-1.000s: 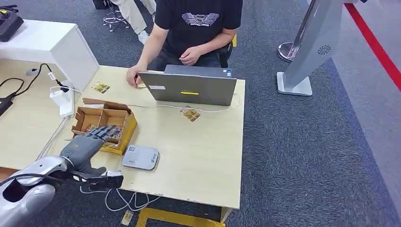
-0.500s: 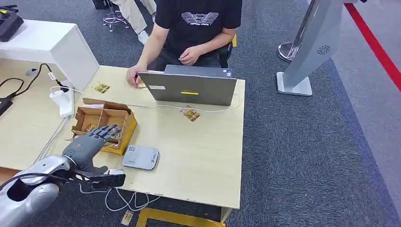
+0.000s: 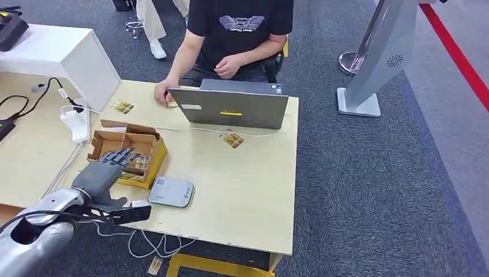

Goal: Pass the card to the sensor for recognition and then transmit it.

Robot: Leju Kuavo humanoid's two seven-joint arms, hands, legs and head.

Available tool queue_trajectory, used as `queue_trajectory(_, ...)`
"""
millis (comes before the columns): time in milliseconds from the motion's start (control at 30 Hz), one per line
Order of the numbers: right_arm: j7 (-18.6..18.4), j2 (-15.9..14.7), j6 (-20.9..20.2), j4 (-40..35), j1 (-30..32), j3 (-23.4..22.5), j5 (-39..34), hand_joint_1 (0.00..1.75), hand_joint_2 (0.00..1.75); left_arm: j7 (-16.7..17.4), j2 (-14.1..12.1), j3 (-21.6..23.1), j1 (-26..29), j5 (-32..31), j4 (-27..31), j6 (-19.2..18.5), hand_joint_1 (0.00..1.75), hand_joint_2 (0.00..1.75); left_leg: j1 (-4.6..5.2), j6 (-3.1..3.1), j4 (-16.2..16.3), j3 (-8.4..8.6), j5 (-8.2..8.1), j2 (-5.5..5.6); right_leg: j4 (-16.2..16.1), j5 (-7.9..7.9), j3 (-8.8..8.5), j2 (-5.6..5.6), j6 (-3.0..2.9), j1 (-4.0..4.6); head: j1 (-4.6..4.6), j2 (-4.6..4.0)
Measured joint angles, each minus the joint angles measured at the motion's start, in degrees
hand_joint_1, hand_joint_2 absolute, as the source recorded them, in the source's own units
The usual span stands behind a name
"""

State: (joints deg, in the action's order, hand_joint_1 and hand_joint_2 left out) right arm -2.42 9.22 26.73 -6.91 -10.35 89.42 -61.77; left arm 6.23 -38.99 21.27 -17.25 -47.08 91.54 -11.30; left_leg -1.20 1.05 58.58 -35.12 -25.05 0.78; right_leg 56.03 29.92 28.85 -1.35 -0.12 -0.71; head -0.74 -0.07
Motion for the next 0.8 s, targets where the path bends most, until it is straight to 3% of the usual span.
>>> queue_trajectory(300,-0.59,0.0,0.0,0.0,0.0,0.0,1.05,0.0,0.0,0.2,1.47,-4.53,0.91,-1.75,-4.36,0.31,0.0,1.75,0.0,0.0,0.0,-0.01,0.0,0.01,0.0,0.0,0.0,0.0,0.0,0.0,0.0,0.0)
queue_trajectory(800,-1.01,0.02,0.0,-0.04,0.0,0.0,1.42,0.0,0.0,-0.74,4.74,-6.5,1.23,-4.79,-8.79,0.44,0.0,1.75,0.0,0.0,0.0,-0.01,0.0,0.01,0.0,0.0,-0.01,0.01,0.0,0.0,0.0,0.0)
